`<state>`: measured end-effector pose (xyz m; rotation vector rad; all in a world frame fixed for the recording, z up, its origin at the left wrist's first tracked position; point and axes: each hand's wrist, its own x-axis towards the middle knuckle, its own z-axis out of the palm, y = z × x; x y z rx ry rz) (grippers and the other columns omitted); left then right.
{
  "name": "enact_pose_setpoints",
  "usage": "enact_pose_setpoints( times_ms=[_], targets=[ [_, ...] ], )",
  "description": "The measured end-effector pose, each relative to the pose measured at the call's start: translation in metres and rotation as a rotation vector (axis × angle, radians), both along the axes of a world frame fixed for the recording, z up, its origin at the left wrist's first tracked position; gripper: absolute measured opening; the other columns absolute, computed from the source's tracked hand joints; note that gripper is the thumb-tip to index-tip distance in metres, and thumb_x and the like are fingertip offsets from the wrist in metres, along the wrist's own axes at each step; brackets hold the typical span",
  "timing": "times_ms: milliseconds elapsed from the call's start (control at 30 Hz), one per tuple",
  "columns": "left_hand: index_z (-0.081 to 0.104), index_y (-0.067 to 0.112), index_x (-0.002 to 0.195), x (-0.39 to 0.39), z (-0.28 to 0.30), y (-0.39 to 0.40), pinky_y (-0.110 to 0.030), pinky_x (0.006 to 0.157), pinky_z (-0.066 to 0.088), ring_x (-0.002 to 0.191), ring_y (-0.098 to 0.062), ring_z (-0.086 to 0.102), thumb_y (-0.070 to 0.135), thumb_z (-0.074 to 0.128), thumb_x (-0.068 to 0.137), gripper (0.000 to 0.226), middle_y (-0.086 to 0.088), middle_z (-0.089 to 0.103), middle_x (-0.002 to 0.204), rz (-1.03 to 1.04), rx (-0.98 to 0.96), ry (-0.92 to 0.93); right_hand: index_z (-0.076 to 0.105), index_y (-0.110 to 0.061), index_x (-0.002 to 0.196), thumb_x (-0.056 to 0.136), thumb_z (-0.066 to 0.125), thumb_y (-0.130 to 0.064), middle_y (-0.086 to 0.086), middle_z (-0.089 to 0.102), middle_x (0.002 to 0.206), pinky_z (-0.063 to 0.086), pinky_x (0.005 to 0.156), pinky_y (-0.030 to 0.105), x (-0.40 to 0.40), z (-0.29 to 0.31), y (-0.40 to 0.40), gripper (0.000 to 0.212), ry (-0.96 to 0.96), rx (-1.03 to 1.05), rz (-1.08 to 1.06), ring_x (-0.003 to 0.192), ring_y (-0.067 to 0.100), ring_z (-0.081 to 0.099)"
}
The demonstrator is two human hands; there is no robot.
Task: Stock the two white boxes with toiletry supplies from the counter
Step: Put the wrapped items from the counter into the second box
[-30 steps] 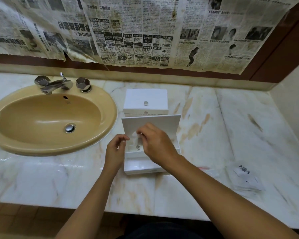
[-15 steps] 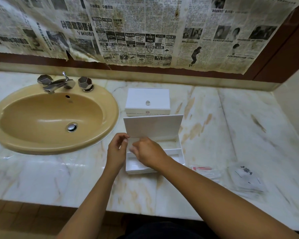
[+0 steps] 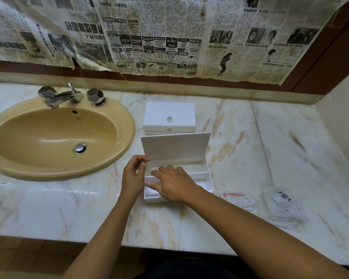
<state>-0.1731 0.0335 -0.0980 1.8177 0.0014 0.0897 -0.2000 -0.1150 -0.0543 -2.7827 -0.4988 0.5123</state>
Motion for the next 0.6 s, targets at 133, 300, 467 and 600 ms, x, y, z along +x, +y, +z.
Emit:
enact_pose_setpoints(
  times_ms=[133, 300, 467, 600],
  targets=[
    [0.061, 0.025, 0.086, -0.001, 0.002, 0.000, -0.014, 0.084, 0.045, 0.090, -0.005, 0.060, -0.006, 0.047, 0.093, 0.035, 0.018, 0.065, 0.087, -0.002, 0.010, -0.005, 0.052, -0.019, 0.131, 0.096, 0.031, -0.058, 0.006, 0.056, 0.128, 0.031, 0.104, 0.043, -0.007, -0.001, -0.005, 0.056, -0.150, 0.103, -0.044, 0.121, 0.025, 0.045],
    [0.062, 0.021, 0.088, -0.003, 0.003, 0.000, -0.019, 0.083, 0.048, 0.092, -0.009, 0.062, -0.005, 0.046, 0.094, 0.031, 0.006, 0.065, 0.093, 0.006, 0.023, 0.032, 0.064, -0.015, 0.115, 0.093, 0.043, -0.048, 0.004, 0.064, 0.107, 0.043, 0.093, 0.038, -0.029, -0.001, -0.030, 0.045, -0.581, 0.264, -0.210, 0.103, 0.022, 0.056],
    [0.062, 0.017, 0.090, -0.004, 0.004, -0.001, -0.010, 0.085, 0.043, 0.093, -0.004, 0.060, -0.004, 0.046, 0.094, 0.027, 0.010, 0.064, 0.093, 0.009, 0.025, 0.021, 0.066, -0.012, 0.112, 0.094, 0.048, -0.038, 0.006, 0.065, 0.111, 0.039, 0.097, 0.039, -0.056, -0.006, -0.080, 0.036, -0.704, 0.248, -0.391, 0.107, 0.024, 0.055],
    [0.062, 0.015, 0.092, -0.004, 0.004, -0.001, -0.010, 0.085, 0.044, 0.094, -0.004, 0.059, -0.003, 0.045, 0.095, 0.025, 0.009, 0.063, 0.094, 0.011, 0.020, 0.025, 0.066, -0.012, 0.110, 0.095, 0.045, -0.038, 0.005, 0.065, 0.110, 0.039, 0.096, 0.041, -0.086, -0.020, -0.117, 0.037, -0.674, 0.145, -0.536, 0.105, 0.025, 0.056]
  ],
)
